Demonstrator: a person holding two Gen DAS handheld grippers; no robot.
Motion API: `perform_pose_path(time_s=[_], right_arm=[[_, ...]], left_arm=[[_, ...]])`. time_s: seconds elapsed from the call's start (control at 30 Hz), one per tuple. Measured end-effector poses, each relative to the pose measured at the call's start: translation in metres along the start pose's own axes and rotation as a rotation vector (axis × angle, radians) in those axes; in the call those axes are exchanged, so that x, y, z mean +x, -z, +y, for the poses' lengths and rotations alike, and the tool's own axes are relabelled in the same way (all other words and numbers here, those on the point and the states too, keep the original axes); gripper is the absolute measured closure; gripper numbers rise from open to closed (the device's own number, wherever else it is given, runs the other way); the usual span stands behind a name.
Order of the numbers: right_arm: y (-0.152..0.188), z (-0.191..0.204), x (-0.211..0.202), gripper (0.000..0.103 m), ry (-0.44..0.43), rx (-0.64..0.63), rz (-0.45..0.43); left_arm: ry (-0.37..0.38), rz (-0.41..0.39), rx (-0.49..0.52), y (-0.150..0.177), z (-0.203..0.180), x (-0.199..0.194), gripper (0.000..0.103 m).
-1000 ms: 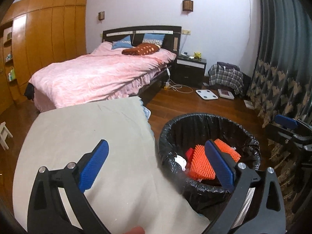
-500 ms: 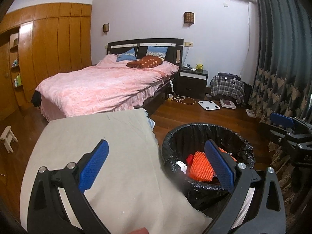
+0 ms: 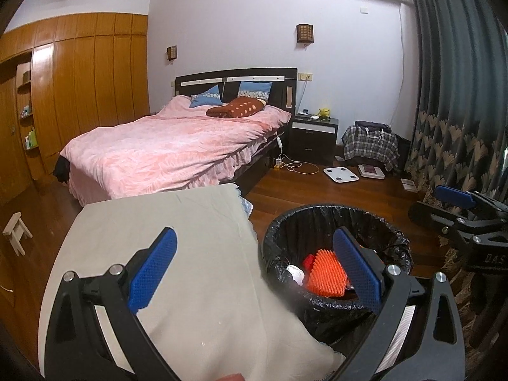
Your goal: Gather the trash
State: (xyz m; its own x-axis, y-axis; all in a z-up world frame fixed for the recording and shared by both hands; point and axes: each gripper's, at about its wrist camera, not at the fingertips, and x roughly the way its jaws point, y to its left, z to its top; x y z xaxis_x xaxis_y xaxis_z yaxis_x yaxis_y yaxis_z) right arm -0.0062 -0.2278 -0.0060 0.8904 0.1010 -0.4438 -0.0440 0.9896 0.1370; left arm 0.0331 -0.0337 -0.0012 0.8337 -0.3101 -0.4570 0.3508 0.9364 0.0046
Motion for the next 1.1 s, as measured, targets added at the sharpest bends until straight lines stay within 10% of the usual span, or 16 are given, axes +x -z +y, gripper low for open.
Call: perform_pose_path(time_s=[1.1], right_arm=[[0.0003, 0.0017, 0.0035, 0.006, 0.000, 0.002, 0.008]], left_arm=[[0.001, 0.002, 0.001, -0.0002, -0.0003, -0.0004, 0.007]])
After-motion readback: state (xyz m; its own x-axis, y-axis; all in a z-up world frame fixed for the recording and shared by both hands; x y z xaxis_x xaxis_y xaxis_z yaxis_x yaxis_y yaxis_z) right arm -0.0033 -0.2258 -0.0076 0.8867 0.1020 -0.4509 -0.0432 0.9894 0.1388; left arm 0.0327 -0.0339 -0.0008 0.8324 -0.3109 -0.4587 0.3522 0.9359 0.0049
